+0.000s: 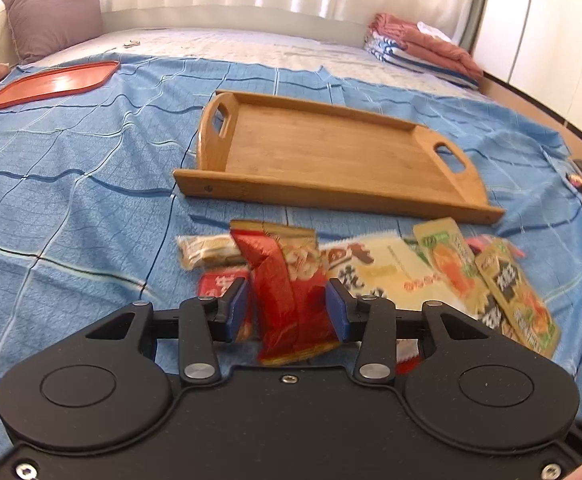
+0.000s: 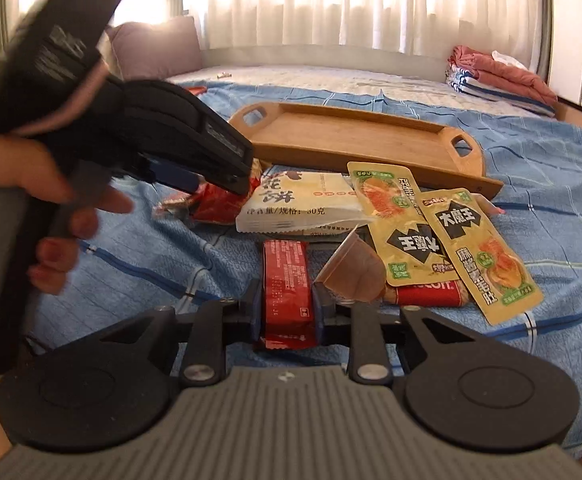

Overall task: Organize snacks
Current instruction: 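Grasp the red chip bag with the left tool while the right tool grasps the red bar, then carry both snacks over the wooden tray and open both tools to release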

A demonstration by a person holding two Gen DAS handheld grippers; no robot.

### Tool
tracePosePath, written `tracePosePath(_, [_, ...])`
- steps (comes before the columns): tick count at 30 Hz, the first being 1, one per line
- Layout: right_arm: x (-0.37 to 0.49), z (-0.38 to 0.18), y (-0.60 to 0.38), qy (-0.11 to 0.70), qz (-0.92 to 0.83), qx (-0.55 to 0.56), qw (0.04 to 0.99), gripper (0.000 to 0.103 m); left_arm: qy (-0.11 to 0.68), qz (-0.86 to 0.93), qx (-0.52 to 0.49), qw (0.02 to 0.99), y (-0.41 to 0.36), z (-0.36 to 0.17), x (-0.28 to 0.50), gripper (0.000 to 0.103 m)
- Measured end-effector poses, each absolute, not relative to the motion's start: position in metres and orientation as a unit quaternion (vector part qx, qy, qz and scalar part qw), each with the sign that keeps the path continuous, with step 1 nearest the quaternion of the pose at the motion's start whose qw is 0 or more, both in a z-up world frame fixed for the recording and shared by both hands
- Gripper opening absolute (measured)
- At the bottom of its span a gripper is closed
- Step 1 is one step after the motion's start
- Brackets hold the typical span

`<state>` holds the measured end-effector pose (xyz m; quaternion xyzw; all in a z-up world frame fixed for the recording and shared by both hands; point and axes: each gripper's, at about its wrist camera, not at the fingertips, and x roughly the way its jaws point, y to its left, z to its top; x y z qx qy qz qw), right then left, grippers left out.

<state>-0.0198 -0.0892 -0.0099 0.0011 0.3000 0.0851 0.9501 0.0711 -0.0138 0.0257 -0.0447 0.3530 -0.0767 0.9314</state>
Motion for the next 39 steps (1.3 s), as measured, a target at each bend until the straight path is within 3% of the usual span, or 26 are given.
tracePosePath(10, [-0.043,0.023,-0.128,0.256,0.059,0.086,0.961,0.030,0.342,-0.058,-0.024,0.938,-0.029,0.014,0.092,0.042])
tracePosePath(15, [-0.037,0.026,-0.149,0.253,0.025,0.102,0.962,0.030,0.340,-0.064,-0.033,0.937,-0.025,0.025,0.088,0.036])
tracePosePath(27, [0.000,0.059,-0.195,0.237,0.019,0.172,0.956,0.030,0.297,-0.093,-0.052,0.949,0.000,0.094,0.086,0.036])
tracePosePath(39, [0.085,0.119,-0.223,0.234,0.044,0.197,0.951,0.030,0.323,-0.133,-0.090,0.933,0.014,0.160,0.164,0.036])
